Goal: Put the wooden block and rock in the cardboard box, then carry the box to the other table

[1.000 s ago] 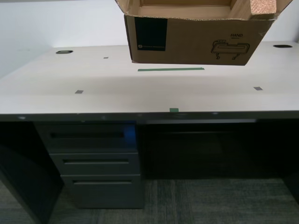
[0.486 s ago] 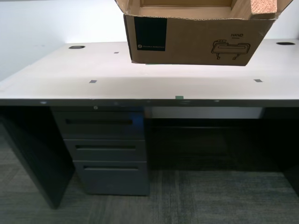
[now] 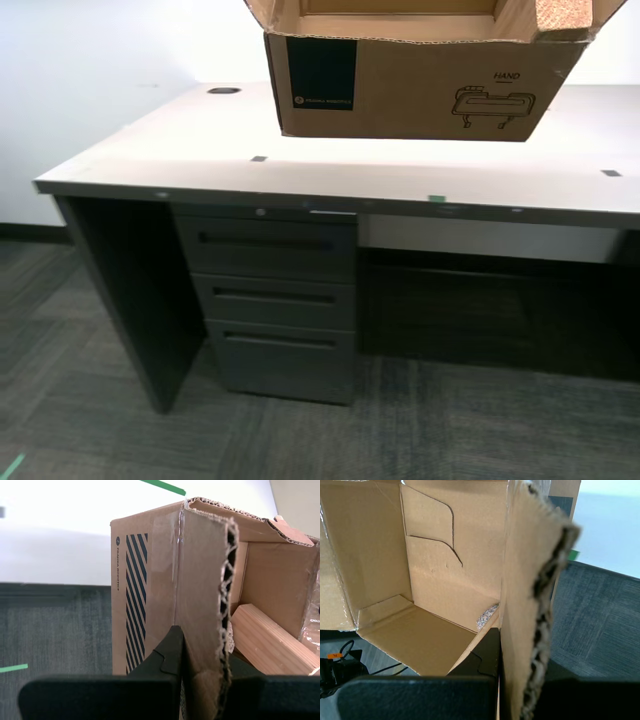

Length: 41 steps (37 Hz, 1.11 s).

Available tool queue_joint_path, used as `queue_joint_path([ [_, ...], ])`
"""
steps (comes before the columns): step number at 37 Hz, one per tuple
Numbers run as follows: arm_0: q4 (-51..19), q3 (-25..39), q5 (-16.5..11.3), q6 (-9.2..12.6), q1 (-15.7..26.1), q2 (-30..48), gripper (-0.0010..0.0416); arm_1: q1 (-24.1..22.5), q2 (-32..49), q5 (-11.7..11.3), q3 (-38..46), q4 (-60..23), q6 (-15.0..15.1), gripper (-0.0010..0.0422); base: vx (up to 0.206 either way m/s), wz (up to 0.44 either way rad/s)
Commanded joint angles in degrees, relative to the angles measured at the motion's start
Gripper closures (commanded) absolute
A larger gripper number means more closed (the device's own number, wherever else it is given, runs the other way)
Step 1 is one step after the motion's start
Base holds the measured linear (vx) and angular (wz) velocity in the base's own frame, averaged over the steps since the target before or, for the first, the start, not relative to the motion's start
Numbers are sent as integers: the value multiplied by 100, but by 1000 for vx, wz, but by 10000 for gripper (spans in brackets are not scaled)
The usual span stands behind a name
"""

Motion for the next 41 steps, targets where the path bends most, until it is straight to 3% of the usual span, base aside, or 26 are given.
queue_joint_path([
  [1,9,7,-50,0,2,-7,406,-4,-4,0,11,33,-24,412,-57,318],
  [41,-144,4,-50,2,9,-7,406,-4,-2,0,11,68,-57,413,-12,277],
])
